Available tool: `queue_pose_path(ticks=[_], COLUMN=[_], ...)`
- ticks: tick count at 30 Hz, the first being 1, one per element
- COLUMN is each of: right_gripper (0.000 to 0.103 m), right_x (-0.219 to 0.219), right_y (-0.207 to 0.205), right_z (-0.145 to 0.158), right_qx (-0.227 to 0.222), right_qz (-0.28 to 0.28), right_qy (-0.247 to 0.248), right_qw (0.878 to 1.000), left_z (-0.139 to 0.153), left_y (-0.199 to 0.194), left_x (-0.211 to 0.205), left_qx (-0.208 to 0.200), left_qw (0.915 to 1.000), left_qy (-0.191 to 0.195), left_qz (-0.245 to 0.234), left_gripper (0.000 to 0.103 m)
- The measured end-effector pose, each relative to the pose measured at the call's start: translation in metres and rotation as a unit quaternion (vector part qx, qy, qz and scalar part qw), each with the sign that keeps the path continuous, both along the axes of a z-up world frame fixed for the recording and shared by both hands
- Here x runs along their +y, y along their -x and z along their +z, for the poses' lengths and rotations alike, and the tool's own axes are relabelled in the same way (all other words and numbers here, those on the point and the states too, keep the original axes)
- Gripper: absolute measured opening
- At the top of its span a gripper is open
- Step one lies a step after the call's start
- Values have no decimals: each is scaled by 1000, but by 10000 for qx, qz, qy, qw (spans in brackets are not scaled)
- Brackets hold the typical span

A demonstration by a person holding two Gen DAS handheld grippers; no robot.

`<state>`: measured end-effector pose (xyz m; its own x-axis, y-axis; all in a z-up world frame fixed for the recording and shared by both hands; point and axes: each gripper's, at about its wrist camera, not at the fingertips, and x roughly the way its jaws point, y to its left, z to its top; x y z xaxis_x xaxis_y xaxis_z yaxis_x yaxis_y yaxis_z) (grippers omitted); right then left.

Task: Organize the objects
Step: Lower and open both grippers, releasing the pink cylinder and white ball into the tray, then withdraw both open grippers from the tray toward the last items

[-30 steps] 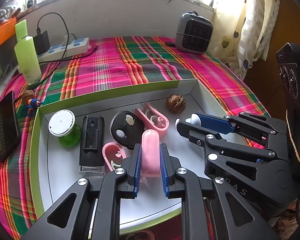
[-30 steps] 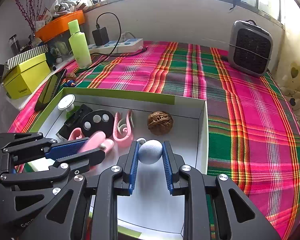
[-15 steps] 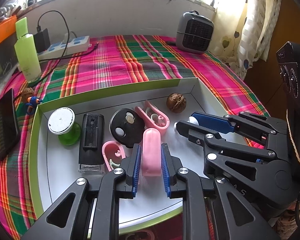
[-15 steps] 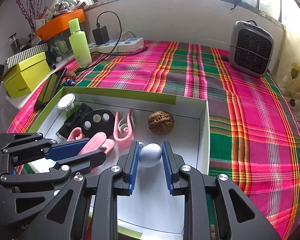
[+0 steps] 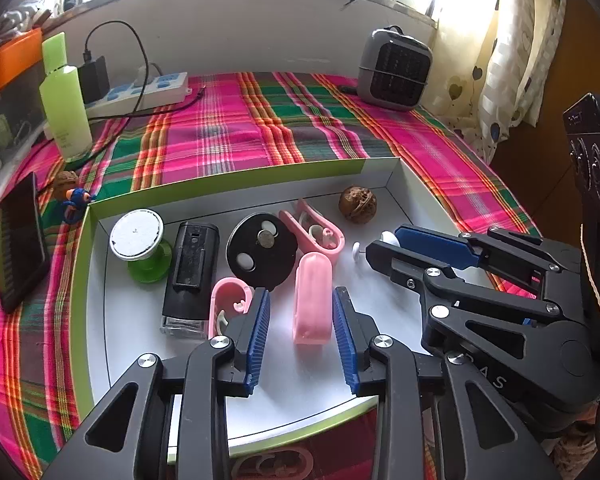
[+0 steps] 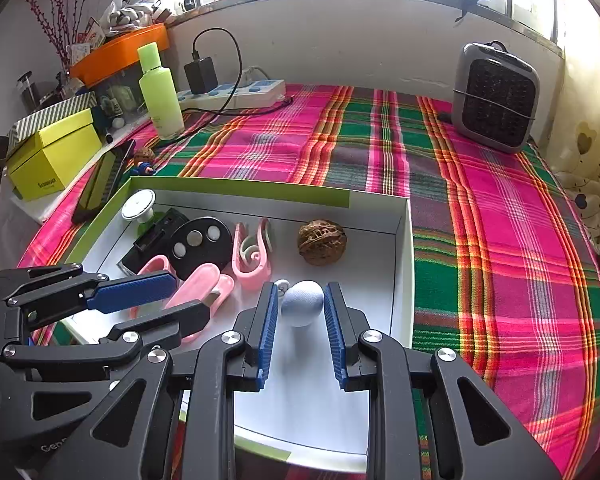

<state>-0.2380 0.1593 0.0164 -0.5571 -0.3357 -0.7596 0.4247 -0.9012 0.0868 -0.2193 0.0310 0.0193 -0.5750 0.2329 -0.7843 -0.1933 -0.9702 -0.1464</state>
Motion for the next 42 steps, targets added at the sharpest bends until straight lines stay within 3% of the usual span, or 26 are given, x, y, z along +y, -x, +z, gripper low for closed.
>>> queue_pose_path(ticks=[8,32,42], right_gripper=[34,38,38], right_x=[2,2,11], right_y=[-7,-51,-77], right_z=[5,29,26], right_qx=[68,368,313], right_qz=[-87,-84,-129], right_qy=[66,209,299], right_qw=[9999,9991,9990], left_z=[5,24,30], left_y=[-7,-44,-69], left_x=[-4,-17,-34], left_qx=[62,301,407], left_qw=[10000,9993,9986], left_qy=[28,-42,-97], left_qz=[41,197,331], left_gripper=[36,41,41])
